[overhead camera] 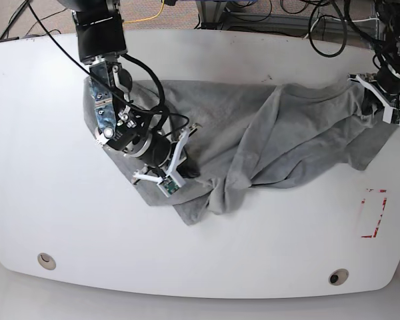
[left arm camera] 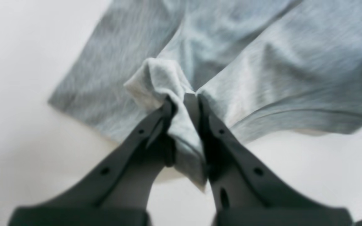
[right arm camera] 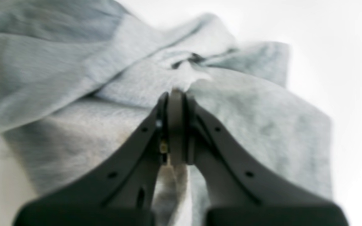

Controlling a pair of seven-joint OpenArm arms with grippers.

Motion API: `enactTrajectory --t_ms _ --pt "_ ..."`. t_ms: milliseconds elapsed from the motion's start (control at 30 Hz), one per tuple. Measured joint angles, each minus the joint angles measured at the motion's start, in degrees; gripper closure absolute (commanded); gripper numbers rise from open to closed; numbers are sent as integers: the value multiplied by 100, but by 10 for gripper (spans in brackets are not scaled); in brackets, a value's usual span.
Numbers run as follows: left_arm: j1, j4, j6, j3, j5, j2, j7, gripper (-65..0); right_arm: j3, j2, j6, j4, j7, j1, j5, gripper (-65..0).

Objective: Layout the t-shirt on the table in an organized manner, then fold the t-shirt properly
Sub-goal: 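Lift the grey t-shirt high with both grippers, shaking it out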

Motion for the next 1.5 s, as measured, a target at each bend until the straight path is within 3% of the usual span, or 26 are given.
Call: enactTrajectory --t_ms 333,367,467,667,967,1300,1500 --pt "-776 264 7 804 -11 -11 15 0 63 243 28 -492 4 743 0 0" --pt "-850 273 35 857 -9 -7 20 0 140 243 186 -595 31 828 11 0" --pt "-1086 289 313 1058 -7 13 26 0 319 260 470 -1036 72 1134 -7 0" --pt "-1563 310 828 1552 -72 15 42 0 498 306 691 -1814 59 1895 -105 0" --pt "-2551 411 929 1495 -37 -13 717 0 529 522 949 -1239 -564 2430 -15 0" --pt "-3869 476 920 1314 -59 -254 911 0 531 828 1075 -1248 -619 3023 -63 0" --pt "-4835 474 960 1338 -59 -264 938 0 516 975 1180 -1530 -245 3751 -28 0"
